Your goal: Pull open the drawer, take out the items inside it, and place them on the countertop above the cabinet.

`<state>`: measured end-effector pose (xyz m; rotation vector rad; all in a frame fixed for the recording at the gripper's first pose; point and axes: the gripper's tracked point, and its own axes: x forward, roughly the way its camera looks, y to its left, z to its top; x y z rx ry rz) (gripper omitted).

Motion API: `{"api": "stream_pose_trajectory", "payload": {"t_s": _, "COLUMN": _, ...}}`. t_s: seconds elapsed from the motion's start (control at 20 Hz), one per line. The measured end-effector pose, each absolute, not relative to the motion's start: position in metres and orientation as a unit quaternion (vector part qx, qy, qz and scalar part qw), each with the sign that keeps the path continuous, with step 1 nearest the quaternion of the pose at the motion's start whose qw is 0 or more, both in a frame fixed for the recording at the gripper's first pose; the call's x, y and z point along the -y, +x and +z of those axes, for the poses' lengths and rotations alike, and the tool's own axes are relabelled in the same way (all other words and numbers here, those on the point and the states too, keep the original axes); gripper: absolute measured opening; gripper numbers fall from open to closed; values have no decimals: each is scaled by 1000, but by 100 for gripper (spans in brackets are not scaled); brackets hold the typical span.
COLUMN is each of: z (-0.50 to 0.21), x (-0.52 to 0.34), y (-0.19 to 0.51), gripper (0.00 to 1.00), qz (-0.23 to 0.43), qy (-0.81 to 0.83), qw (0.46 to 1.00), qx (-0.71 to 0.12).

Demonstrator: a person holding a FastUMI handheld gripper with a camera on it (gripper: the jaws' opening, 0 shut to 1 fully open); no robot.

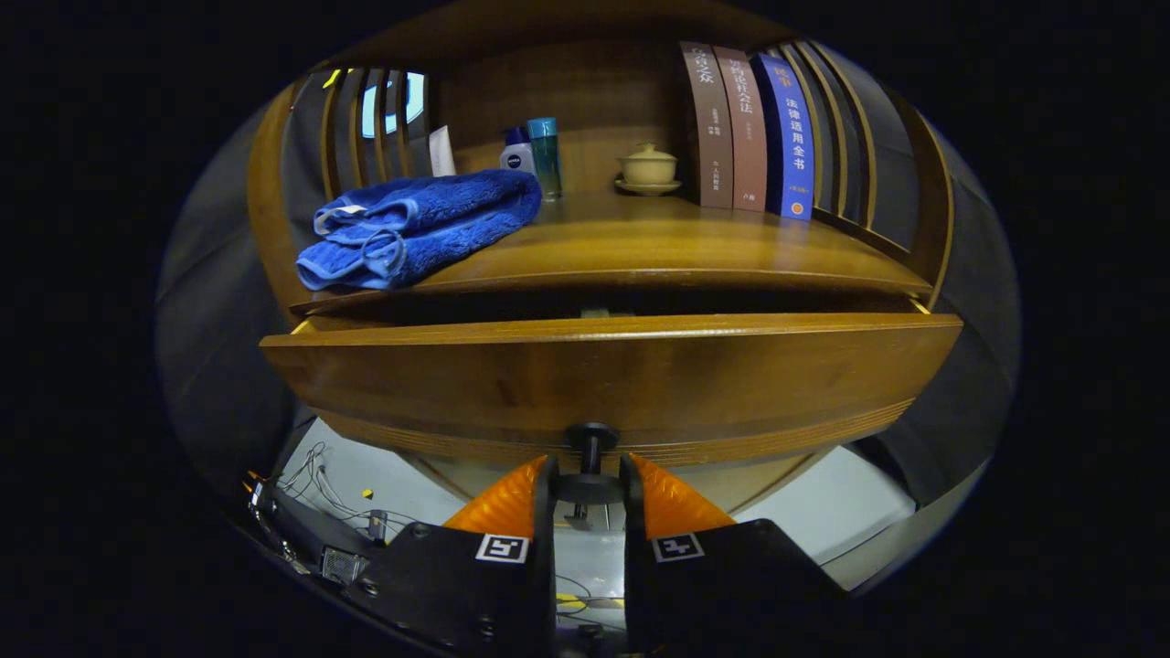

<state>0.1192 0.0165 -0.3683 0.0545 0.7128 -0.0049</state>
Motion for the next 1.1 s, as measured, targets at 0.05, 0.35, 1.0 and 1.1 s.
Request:
{"api": "stream_pose_trajectory", "payload": {"t_s": 0.05, "z": -367, "x": -17, "y": 109, "gripper": 34, "qz": -4, "qy": 28, "qw": 936, "qx": -351}}
{"api": "stream_pose_trajectory", "payload": {"t_s": 0.35, "z": -361, "x": -20, "y": 46, "gripper": 34, "qz": -5, "qy": 31, "qw": 929, "qx": -369}}
{"api": "stream_pose_trajectory", "payload": {"t_s": 1.0, "z": -363, "x": -22, "y": -6, "gripper": 34, "qz": -7, "qy": 30, "qw": 915, "qx": -402}}
{"api": "stream_pose_trajectory", "payload": {"t_s": 1.1, "z": -367, "x": -22, "y": -9, "gripper": 34, "qz": -7, "qy": 30, "qw": 913, "qx": -407}}
